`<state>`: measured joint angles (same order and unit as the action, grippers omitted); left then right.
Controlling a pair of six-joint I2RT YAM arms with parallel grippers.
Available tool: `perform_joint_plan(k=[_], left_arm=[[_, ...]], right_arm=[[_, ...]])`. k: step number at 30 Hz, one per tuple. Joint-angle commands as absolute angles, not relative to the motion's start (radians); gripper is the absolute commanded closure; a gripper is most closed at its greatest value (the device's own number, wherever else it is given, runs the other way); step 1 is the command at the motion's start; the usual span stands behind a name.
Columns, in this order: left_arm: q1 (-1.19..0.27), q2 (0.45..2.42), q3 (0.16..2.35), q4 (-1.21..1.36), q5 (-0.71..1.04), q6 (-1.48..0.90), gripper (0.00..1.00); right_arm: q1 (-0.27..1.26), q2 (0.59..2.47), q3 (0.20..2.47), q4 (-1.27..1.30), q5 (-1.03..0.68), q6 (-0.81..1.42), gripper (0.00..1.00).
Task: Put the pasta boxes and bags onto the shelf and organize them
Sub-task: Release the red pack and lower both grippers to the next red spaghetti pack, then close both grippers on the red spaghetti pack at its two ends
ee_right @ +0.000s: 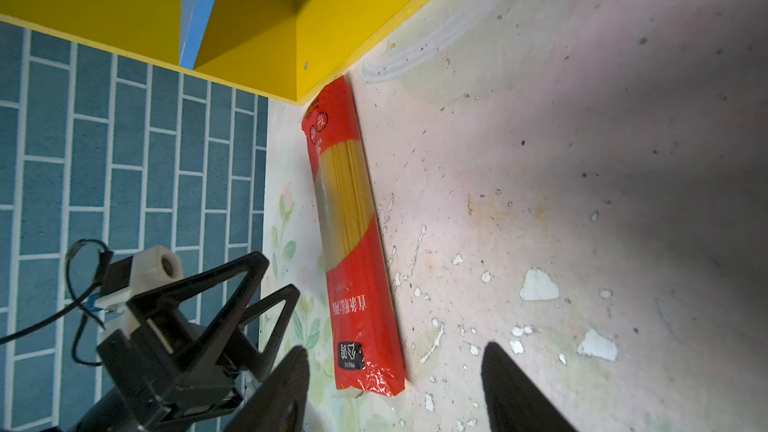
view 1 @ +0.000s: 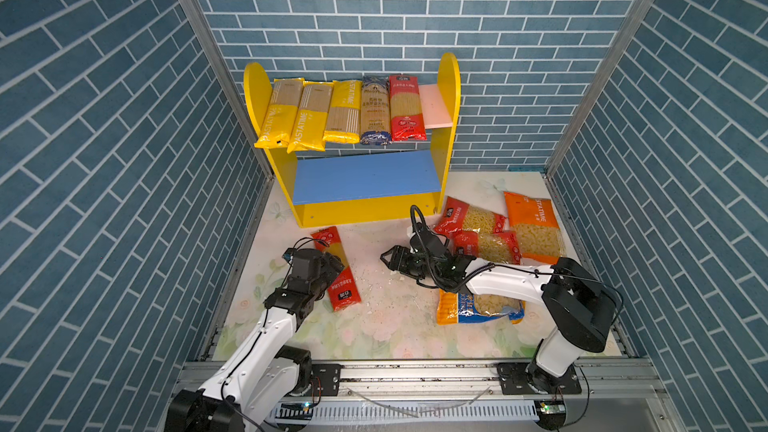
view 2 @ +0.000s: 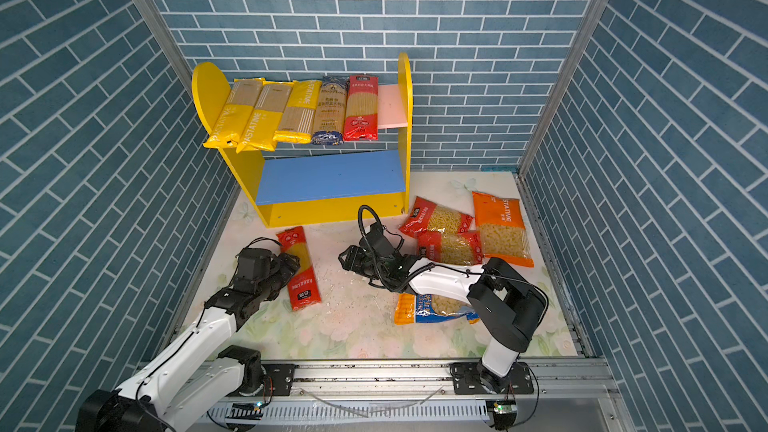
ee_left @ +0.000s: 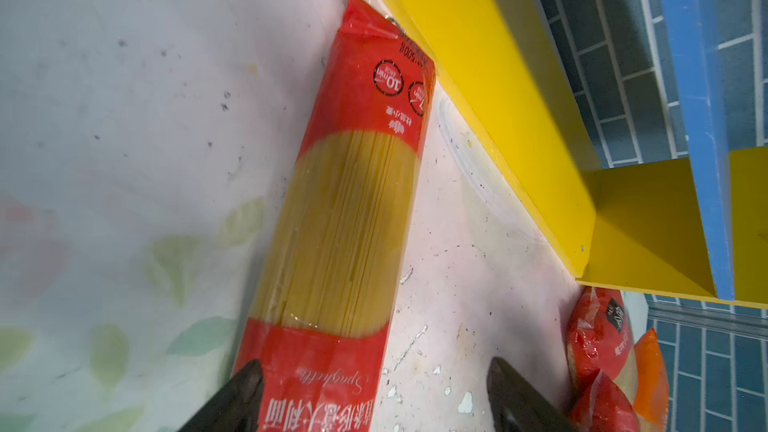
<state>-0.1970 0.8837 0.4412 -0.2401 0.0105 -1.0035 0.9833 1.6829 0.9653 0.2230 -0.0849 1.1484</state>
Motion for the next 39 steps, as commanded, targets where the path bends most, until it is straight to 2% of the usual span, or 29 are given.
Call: perform_joint_plan(k=[1, 5, 12, 17, 22, 27, 31, 35, 39], left_arm=[[-0.115, 0.903, 0.496, -0.345, 0.019, -0.868, 0.15], [-0.036, 0.958, 0.503, -0.305, 0.087, -0.794, 0.15], [-0.050, 1.115, 0.433, -0.096, 0.199, -0.832, 0.20], [-0.088, 1.156, 0.412, -0.047, 0.206, -0.845, 0.25], [-0.119, 1.154, 0.343, 0.023, 0.210, -0.894, 0.40], [-0.128, 1.173, 0.280, 0.123, 0.244, -0.958, 0.54], [-0.128, 1.161, 0.266, 0.140, 0.246, -0.980, 0.61], [-0.126, 1.138, 0.276, 0.129, 0.250, -0.971, 0.68], [-0.127, 1.133, 0.265, 0.187, 0.298, -0.998, 0.68]], right_arm=[[0.980, 1.663, 0.935, 0.257, -0.082, 1.173, 0.33], [0.980, 1.716, 0.984, 0.229, -0.150, 1.160, 0.32], [0.991, 1.898, 1.146, 0.186, -0.217, 1.140, 0.32], [0.992, 2.043, 1.273, 0.174, -0.292, 1.148, 0.33], [1.003, 2.184, 1.386, 0.201, -0.368, 1.204, 0.39], [1.035, 2.291, 1.512, 0.091, -0.382, 1.177, 0.42], [1.036, 2.313, 1.529, 0.094, -0.410, 1.182, 0.46], [1.030, 2.306, 1.516, 0.151, -0.473, 1.183, 0.56], [1.022, 2.267, 1.496, 0.190, -0.500, 1.176, 0.65]])
